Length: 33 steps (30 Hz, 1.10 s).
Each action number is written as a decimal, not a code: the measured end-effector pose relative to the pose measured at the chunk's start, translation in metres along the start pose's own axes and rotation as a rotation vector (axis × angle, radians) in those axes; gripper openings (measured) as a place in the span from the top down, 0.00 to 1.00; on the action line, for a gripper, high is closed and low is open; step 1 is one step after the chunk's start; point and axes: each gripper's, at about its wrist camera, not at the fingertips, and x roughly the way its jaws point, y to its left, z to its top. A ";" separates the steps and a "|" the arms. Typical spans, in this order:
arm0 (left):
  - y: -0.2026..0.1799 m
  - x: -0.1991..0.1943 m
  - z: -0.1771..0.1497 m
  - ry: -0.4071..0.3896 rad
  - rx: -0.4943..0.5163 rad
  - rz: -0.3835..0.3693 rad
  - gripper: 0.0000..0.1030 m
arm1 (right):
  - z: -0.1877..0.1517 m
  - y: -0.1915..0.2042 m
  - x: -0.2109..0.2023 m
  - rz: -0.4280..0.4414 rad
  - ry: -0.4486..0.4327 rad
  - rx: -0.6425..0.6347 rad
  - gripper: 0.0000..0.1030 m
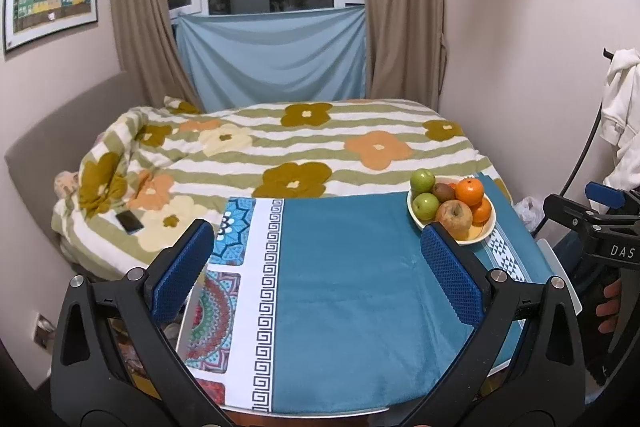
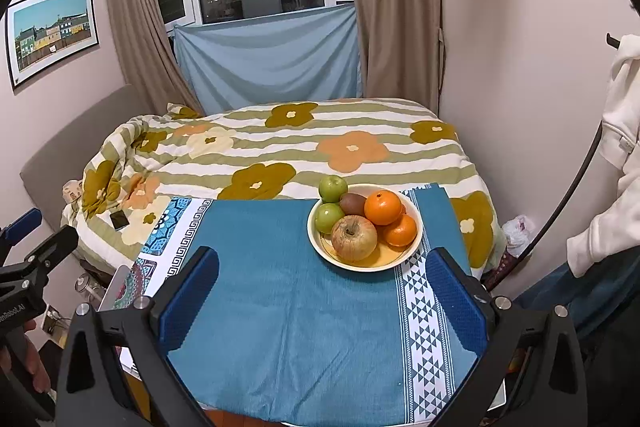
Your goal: Organize fruits
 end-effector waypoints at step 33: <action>0.000 0.014 0.001 0.005 0.005 -0.018 0.00 | 0.004 0.000 0.010 -0.026 0.016 0.007 0.00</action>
